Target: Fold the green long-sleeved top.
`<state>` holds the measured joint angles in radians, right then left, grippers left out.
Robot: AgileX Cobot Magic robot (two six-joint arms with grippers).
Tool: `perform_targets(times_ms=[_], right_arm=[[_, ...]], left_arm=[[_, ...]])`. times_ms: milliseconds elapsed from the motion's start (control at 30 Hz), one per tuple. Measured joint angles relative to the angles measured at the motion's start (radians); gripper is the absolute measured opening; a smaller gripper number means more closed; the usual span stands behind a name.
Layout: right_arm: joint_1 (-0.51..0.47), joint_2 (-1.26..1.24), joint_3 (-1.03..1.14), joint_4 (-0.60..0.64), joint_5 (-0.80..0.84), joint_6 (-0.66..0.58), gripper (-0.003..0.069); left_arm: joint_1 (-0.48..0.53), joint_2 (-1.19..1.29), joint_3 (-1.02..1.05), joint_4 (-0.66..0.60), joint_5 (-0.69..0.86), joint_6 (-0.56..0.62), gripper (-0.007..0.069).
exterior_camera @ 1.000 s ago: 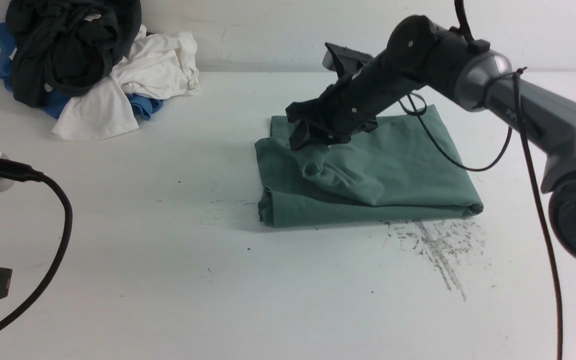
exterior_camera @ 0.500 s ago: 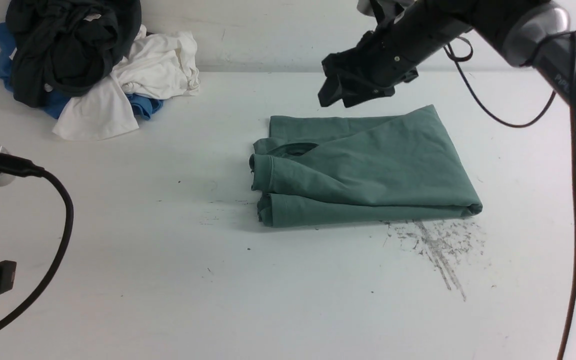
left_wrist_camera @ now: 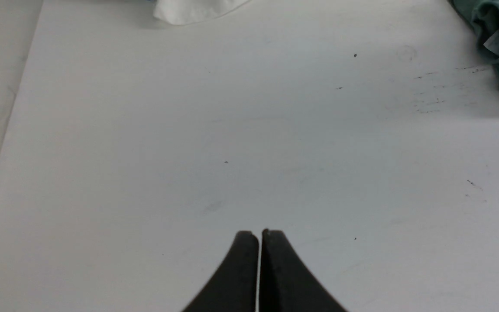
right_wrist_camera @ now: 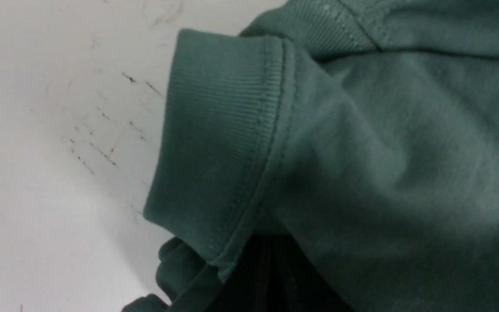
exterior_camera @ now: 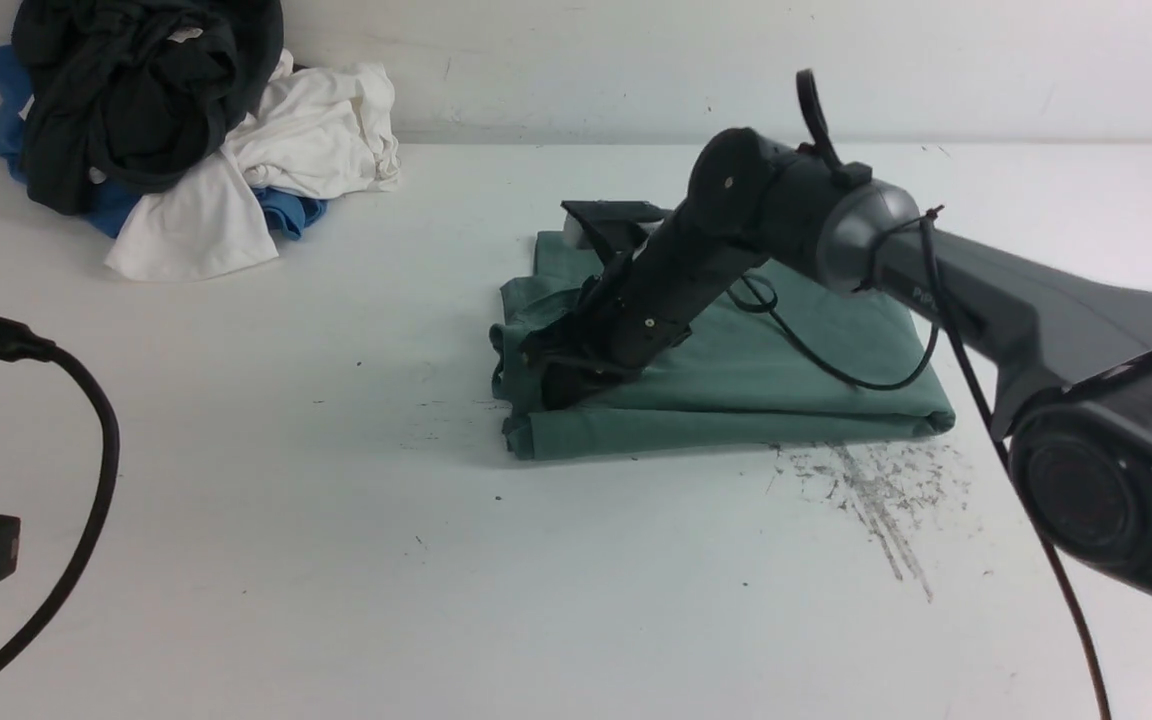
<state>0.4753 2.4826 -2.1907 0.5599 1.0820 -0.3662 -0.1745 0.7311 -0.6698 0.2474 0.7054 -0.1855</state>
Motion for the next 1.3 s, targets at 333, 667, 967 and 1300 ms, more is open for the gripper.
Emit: perform_targets(times_ms=[333, 667, 967, 1300], right_arm=[[0.001, -0.068, -0.234, -0.136, 0.052, 0.004, -0.0014], [-0.046, -0.483, -0.003, -0.455, 0.171, 0.073, -0.0014], [-0.093, -1.046, 0.459, -0.815, 0.094, 0.297, -0.0014], [-0.095, -1.673, 1.285, -0.764, -0.436, 0.402, -0.0014]], left_arm=[[-0.001, -0.007, 0.001, 0.000, 0.000, 0.001, -0.0008], [-0.069, -0.363, 0.080, 0.000, -0.092, 0.108, -0.0008], [-0.070, -0.735, 0.395, 0.016, -0.395, 0.120, -0.0008], [-0.070, -0.743, 0.483, 0.065, -0.599, 0.125, -0.0008]])
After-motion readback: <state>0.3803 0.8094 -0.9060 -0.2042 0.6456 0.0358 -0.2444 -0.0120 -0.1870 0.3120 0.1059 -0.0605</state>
